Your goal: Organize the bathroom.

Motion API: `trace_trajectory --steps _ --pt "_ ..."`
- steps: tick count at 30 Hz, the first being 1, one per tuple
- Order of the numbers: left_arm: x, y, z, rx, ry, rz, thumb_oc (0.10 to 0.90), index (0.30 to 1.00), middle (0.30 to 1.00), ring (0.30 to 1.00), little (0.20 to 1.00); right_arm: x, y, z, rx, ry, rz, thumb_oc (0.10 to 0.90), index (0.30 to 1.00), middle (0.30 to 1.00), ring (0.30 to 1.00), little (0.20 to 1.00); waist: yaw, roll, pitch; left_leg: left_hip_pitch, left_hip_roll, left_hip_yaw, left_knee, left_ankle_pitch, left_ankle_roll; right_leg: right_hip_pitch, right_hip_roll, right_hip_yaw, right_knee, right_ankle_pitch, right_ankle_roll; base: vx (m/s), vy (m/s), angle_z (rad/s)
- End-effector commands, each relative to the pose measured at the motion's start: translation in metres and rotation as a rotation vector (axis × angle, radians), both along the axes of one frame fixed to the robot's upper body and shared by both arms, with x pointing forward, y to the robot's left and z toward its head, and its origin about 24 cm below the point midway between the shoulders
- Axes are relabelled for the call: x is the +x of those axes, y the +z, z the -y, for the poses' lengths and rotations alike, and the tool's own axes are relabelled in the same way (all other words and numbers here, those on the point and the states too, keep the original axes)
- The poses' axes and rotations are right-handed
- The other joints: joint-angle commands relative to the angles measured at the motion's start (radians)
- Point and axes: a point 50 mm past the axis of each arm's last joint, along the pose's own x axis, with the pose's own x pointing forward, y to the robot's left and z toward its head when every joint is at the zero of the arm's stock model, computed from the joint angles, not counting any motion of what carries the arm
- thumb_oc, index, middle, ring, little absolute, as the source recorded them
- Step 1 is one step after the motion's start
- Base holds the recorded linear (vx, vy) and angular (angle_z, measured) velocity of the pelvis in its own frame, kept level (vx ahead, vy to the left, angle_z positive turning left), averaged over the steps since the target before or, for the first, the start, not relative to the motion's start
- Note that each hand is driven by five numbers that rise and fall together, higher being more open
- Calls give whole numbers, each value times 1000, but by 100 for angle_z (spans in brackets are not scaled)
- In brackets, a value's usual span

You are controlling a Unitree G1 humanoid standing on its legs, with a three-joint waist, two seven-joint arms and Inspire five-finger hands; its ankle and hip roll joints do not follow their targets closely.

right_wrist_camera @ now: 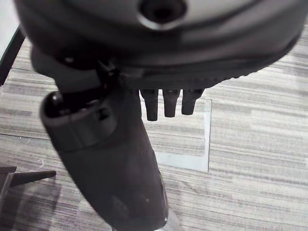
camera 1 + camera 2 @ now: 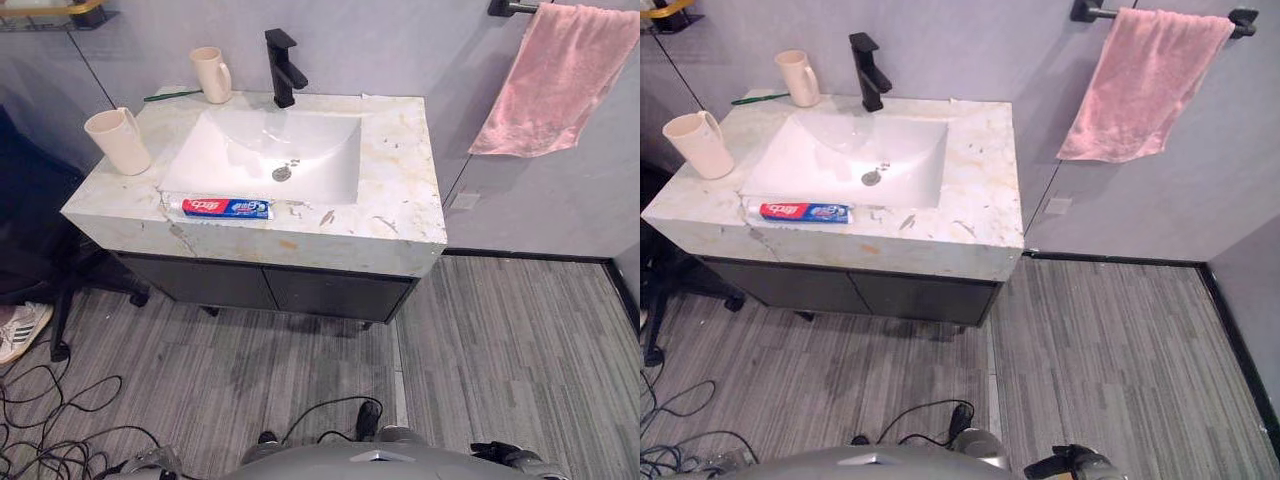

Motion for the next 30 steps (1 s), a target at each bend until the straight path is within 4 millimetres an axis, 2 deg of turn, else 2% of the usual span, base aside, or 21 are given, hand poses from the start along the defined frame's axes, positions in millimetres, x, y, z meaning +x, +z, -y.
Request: trace_trajectory --steps 1,6,7,8,11,12,13,14,15,17,18,19,20,21,22,23,24,26,27,29,30 --pt "-13 17 -33 141 -6 -61 800 900 900 900 900 7 4 8 -49 52 -10 800 900 900 900 900 -11 -33 -32 -24 16 -39 21 85 3 24 -40 67 5 -41 52 24 43 -2" --pt "-12 19 -37 157 -32 -52 800 900 900 900 900 7 3 5 -28 60 -16 800 900 900 900 900 -13 -29 -33 -20 10 -43 14 79 12 18 -36 94 17 -49 52 32 21 -11" --pt "-1 23 -42 187 -121 7 800 900 900 900 900 7 2 3 -10 57 -12 800 900 900 900 900 -16 -29 -32 -16 7 -49 11 76 17 19 -31 109 16 -50 52 63 -3 -13" --pt "19 29 -47 227 -205 102 800 900 900 900 900 8 2 2 7 50 -12 800 900 900 900 900 -18 -30 -34 -12 7 -49 8 75 17 24 -27 116 5 -47 53 63 -3 -13" --pt "24 31 -48 238 -222 127 800 900 900 900 900 8 2 2 10 48 -13 800 900 900 900 900 -18 -31 -33 -11 6 -49 7 75 17 25 -26 118 2 -45 53 10 0 -1" --pt "62 55 -56 376 -289 275 800 900 900 900 900 10 4 4 14 65 -10 800 900 900 900 900 -13 -30 -29 -20 8 -50 19 73 15 20 -25 123 -9 -39 52 -46 24 -2" --pt "90 85 -67 503 -263 394 800 900 900 900 900 12 6 6 6 65 4 800 900 900 900 900 -4 -29 -25 -37 10 -52 31 73 15 9 -28 123 -9 -34 54 -46 24 -2" --pt "90 85 -67 503 -263 394 800 900 900 900 900 12 6 6 6 65 4 800 900 900 900 900 -4 -29 -25 -37 10 -52 31 73 15 9 -28 123 -9 -34 54 -77 12 1" --pt "105 109 -74 602 -244 495 800 900 900 900 900 11 6 6 -4 69 10 800 900 900 900 900 2 -29 -21 -46 13 -54 38 74 16 4 -30 122 -9 -32 54 -49 -13 0" --pt "143 180 -82 841 -314 758 800 900 900 900 900 6 4 5 -20 69 11 800 900 900 900 900 12 -34 -21 -52 20 -52 43 71 20 3 -31 116 -9 -32 55 -37 -39 -2" --pt "143 180 -82 841 -314 758 800 900 900 900 900 6 4 5 -20 69 11 800 900 900 900 900 12 -34 -21 -52 20 -52 43 71 20 3 -31 116 -9 -32 55 -1 -39 -5" --pt "151 200 -83 895 -334 805 800 900 900 900 900 4 4 6 -23 68 7 800 900 900 900 900 14 -35 -23 -52 21 -53 42 70 21 4 -30 116 -9 -33 56 27 -49 -3" --pt "163 247 -84 1027 -412 899 800 900 900 900 900 -3 3 6 -29 62 -7 800 900 900 900 900 19 -40 -31 -46 20 -53 41 65 22 8 -31 111 -9 -34 59 27 -49 -3" --pt "163 247 -84 1027 -412 899 800 900 900 900 900 -3 3 6 -29 62 -7 800 900 900 900 900 19 -40 -31 -46 20 -53 41 65 22 8 -31 111 -9 -34 59 46 -57 1" --pt "166 263 -82 1081 -463 941 800 900 900 900 900 -4 3 7 -31 62 -17 800 900 900 900 900 22 -41 -35 -43 20 -53 38 64 23 10 -31 111 -9 -35 60 0 0 0" --pt "166 263 -82 1081 -463 941 800 900 900 900 900 -4 3 7 -31 62 -17 800 900 900 900 900 22 -41 -35 -43 20 -53 38 64 23 10 -31 111 -9 -35 60 61 -50 1" --pt "172 295 -76 1155 -572 994 800 900 900 900 900 -6 3 9 -33 71 -29 800 900 900 900 900 29 -41 -42 -36 20 -53 35 61 23 15 -31 108 -9 -37 62 65 -49 2" --pt "178 331 -67 1225 -762 1042 800 900 900 900 900 -7 4 10 -36 90 -45 800 900 900 900 900 36 -40 -48 -28 21 -48 32 59 23 22 -32 106 -9 -39 63 67 -58 4" --pt "178 331 -67 1225 -762 1042 800 900 900 900 900 -7 4 10 -36 90 -45 800 900 900 900 900 36 -40 -48 -28 21 -48 32 59 23 22 -32 106 -9 -39 63 40 -48 9" --pt "188 371 -43 1261 -1103 1045 800 900 900 900 900 -5 3 9 -25 99 -64 800 900 900 900 900 42 -32 -50 -24 22 -42 33 56 22 25 -31 110 -9 -40 66 33 -48 7" --pt "188 371 -43 1261 -1103 1045 800 900 900 900 900 -5 3 9 -25 99 -64 800 900 900 900 900 42 -32 -50 -24 22 -42 33 56 22 25 -31 110 -9 -40 66 17 -32 1"
